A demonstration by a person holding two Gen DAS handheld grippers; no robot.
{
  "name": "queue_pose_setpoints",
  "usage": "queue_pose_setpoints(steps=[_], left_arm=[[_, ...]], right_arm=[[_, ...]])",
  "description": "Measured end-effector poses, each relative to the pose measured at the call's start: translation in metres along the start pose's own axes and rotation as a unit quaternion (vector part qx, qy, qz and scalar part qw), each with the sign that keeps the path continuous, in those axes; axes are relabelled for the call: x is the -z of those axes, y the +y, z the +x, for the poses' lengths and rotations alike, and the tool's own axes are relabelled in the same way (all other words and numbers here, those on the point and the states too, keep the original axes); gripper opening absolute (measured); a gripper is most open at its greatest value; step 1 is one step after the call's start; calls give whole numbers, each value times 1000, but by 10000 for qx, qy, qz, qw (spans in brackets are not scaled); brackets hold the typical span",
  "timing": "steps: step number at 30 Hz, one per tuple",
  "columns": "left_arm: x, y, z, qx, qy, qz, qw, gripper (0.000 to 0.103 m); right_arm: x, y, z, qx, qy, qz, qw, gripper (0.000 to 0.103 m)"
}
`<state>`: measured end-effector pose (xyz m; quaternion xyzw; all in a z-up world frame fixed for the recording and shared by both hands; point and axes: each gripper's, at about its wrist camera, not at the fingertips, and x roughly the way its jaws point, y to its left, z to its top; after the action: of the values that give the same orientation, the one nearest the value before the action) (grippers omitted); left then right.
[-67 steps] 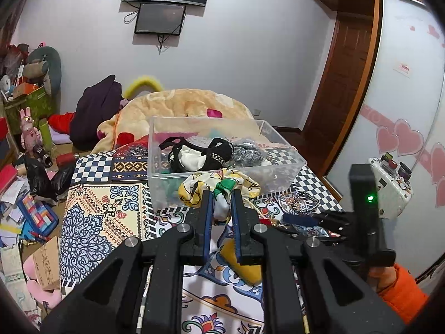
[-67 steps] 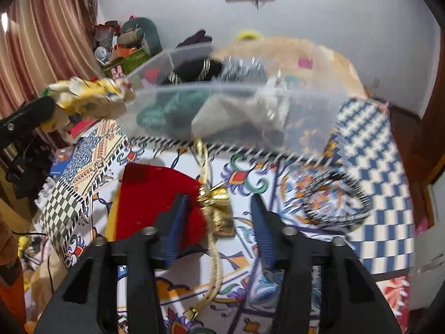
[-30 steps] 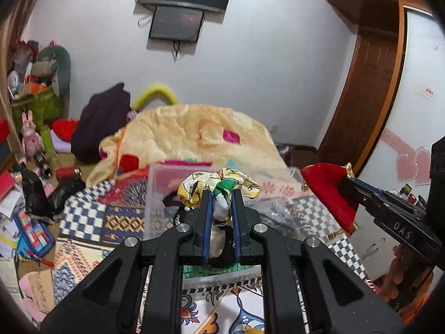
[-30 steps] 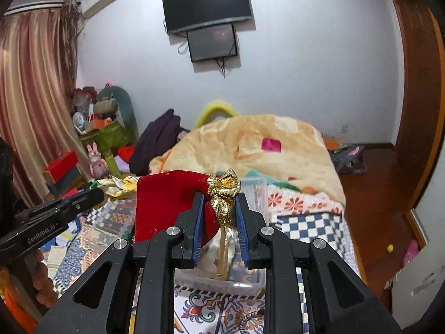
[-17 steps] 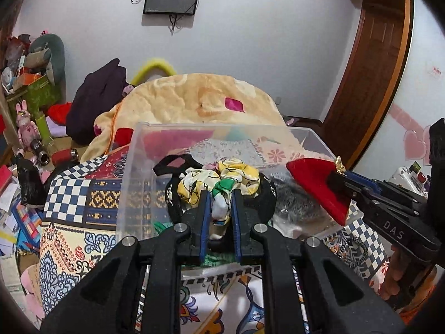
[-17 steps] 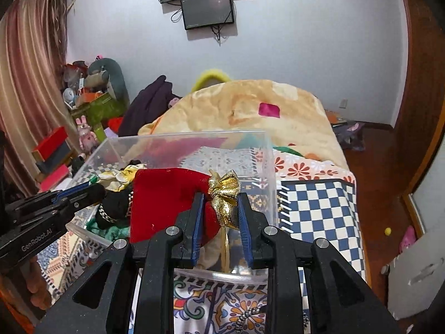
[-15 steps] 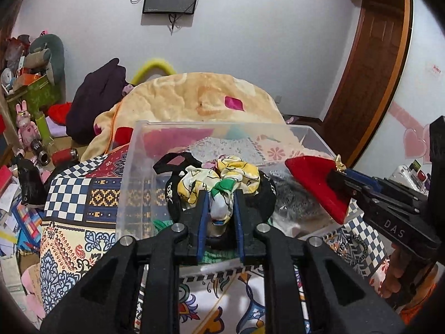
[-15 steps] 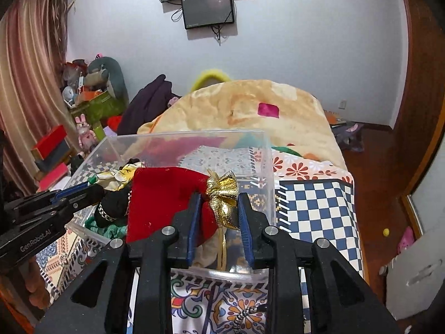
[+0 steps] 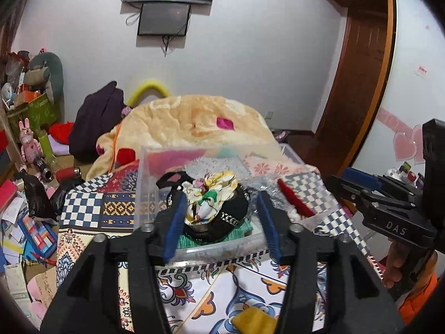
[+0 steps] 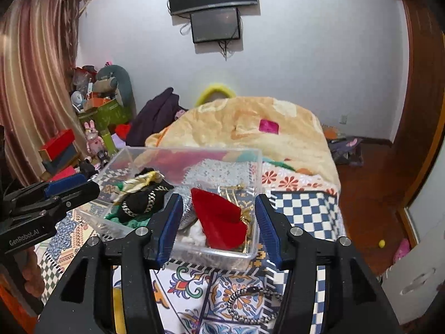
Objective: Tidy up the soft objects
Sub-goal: 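Carry both items into the clear box and open both tools, then grasp the yellow sponge with the left tool while the right tool grasps the braided cord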
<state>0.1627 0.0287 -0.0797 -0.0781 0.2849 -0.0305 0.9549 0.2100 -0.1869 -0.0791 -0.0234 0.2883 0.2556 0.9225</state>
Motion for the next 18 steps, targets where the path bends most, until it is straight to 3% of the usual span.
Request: queue_pose_setpoints(steps=[7,11,18], left_arm=[[3,-4,-28,-60,-304,38,9995,81],[15,-7,-30,28,-156,86,9998,86],[46,-17,-16,-45,238,262,9994,86]], right_arm=[[6,-4,-24,218,-262,-172,9993,82],[21,-14,-18,367,-62,-205,9991,82],[61,-34,17,441,761,-96,9961,82]])
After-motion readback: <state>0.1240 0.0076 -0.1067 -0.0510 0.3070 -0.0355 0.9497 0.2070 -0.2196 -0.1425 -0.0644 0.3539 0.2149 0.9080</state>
